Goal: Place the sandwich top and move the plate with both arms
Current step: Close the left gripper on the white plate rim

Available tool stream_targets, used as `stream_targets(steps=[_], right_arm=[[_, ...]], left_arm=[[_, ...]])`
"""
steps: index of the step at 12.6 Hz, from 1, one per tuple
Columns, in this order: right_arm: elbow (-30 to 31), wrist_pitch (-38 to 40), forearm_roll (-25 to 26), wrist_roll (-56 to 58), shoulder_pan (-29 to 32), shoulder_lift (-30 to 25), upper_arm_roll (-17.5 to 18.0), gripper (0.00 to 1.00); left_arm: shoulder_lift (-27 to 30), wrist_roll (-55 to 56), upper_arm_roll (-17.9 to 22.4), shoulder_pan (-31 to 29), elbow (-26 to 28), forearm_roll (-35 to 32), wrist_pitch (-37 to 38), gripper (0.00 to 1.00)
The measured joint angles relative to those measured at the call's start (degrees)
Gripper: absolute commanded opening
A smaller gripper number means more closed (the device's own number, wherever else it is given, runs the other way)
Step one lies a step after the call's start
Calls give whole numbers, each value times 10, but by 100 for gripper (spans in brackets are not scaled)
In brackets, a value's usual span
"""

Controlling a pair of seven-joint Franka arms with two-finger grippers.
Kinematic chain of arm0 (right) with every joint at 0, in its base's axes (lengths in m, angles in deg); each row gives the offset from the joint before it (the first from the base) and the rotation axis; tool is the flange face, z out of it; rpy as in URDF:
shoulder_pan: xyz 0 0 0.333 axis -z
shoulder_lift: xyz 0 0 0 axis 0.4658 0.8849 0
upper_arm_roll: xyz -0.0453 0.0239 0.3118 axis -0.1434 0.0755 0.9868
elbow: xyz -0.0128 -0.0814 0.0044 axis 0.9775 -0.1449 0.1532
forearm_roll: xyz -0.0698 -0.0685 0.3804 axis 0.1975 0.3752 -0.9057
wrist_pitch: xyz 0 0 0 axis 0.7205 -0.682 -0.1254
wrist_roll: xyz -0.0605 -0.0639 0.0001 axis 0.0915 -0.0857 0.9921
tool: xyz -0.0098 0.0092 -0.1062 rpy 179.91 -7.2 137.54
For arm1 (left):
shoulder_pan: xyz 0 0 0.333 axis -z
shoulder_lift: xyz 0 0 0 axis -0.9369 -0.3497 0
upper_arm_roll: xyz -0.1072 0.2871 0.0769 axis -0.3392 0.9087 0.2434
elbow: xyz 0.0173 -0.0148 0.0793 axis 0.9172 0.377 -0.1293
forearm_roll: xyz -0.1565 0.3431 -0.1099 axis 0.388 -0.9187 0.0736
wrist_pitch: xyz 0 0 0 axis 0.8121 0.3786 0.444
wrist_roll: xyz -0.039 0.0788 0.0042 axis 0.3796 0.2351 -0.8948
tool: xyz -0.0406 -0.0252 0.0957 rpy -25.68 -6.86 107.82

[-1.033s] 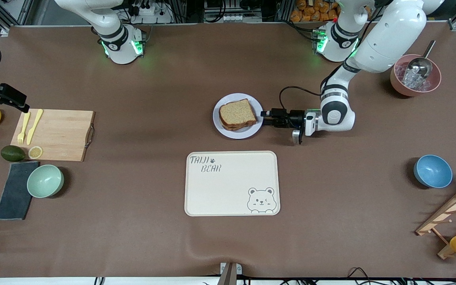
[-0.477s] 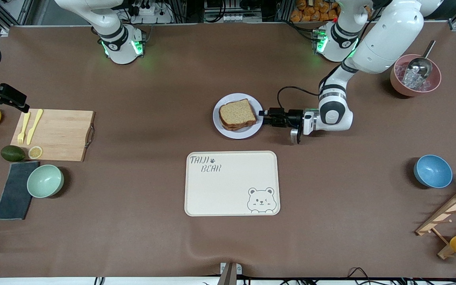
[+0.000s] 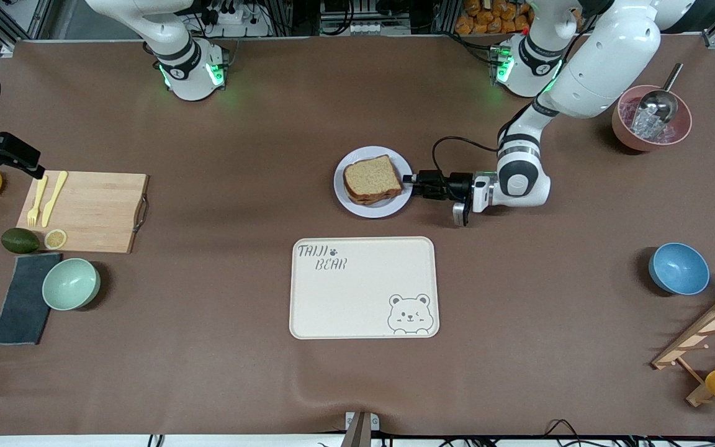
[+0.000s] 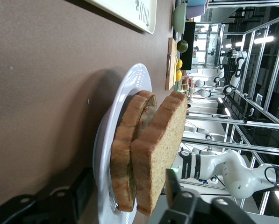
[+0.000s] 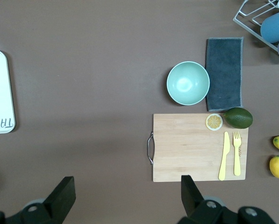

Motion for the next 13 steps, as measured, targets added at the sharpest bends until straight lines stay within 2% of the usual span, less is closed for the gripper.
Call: stream_targets(steps=[13], right_arm=[[-2,0,0,-2,2,0,-4,100]], left_arm=[[-9,-9,2,3,-8,0,0,47]])
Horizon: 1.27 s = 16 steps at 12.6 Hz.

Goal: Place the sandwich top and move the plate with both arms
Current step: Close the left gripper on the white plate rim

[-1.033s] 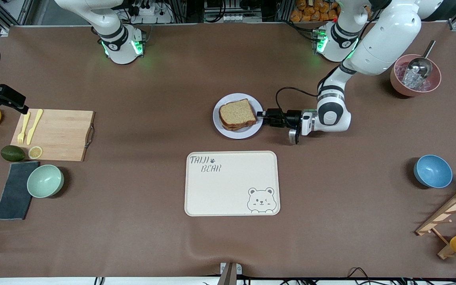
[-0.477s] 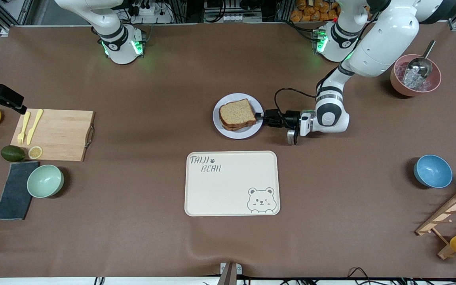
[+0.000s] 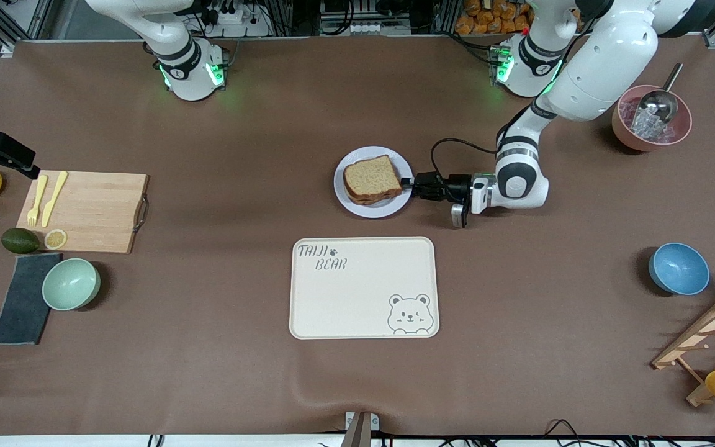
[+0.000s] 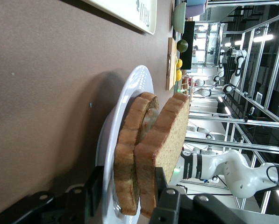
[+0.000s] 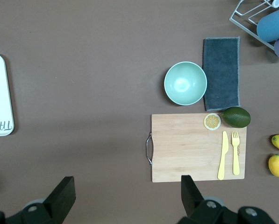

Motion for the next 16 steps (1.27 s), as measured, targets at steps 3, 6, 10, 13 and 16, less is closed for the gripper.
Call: stream_targets(steps=[3,6,10,13,16], right_arm=[[0,0,0,0,0,0,0,100],[0,0,0,0,-1,0,2,100],[0,0,0,0,-1,0,2,100],[0,0,0,0,-1,0,2,100],[0,0,0,0,-1,0,2,100]], left_arm=[[0,-4,1,-4,0,0,0,46],[0,-6,1,-9,-1,-2,0,41],[0,-8,1,-9,-1,-3,0,39],[0,-9,1,-8,-1,-3,-1,35],[0,-22,2,-8,0,-3,-1,28]])
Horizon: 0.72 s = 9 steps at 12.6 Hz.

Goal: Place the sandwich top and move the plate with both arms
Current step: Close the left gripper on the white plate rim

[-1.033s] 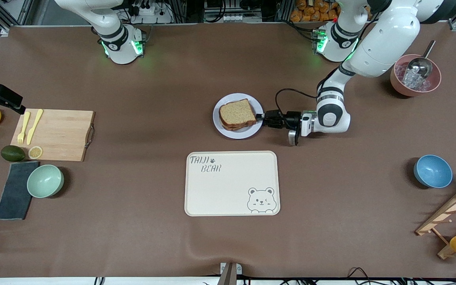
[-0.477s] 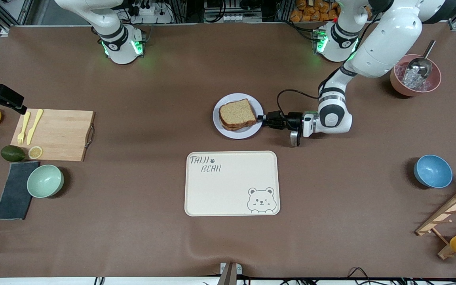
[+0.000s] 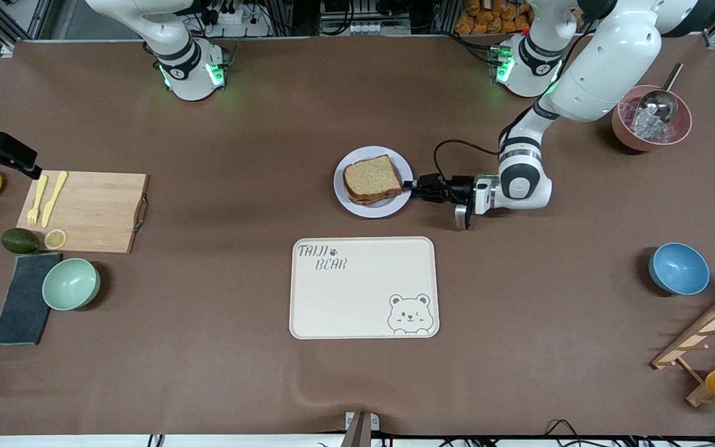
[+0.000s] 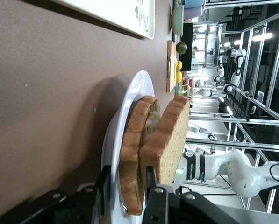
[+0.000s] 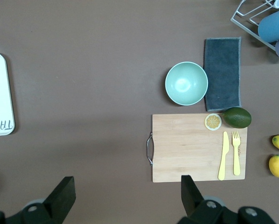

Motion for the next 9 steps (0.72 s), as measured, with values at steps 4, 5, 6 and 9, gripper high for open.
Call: stream_targets(steps=[4,5,6,9], right_arm=[[0,0,0,0,0,0,1,100],[0,0,0,0,0,0,1,100],[0,0,0,0,0,0,1,100],[0,0,0,0,-2,2,3,100]], left_arm=[[-1,-5,1,-1,0,-1,1,24],[-1,-5,1,-1,0,-1,1,22],[-1,-6,1,-2,0,-1,1,18],[-1,-7,2,-2,0,-1,0,2]])
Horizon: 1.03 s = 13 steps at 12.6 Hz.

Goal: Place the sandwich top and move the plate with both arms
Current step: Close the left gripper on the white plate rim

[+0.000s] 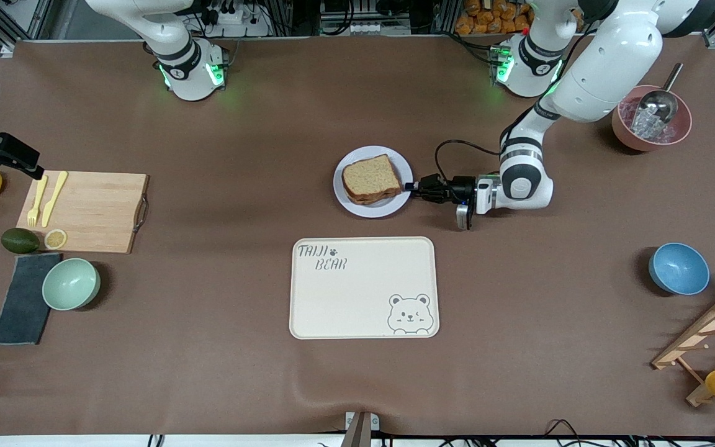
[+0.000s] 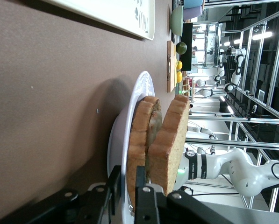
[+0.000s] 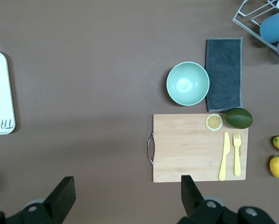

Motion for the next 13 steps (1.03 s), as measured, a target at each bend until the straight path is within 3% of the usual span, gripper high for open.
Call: stream_targets(steps=[13], right_arm=[[0,0,0,0,-4,1,0,100]], left_arm=[[-3,-27,-3,-6,1,3,1,0]])
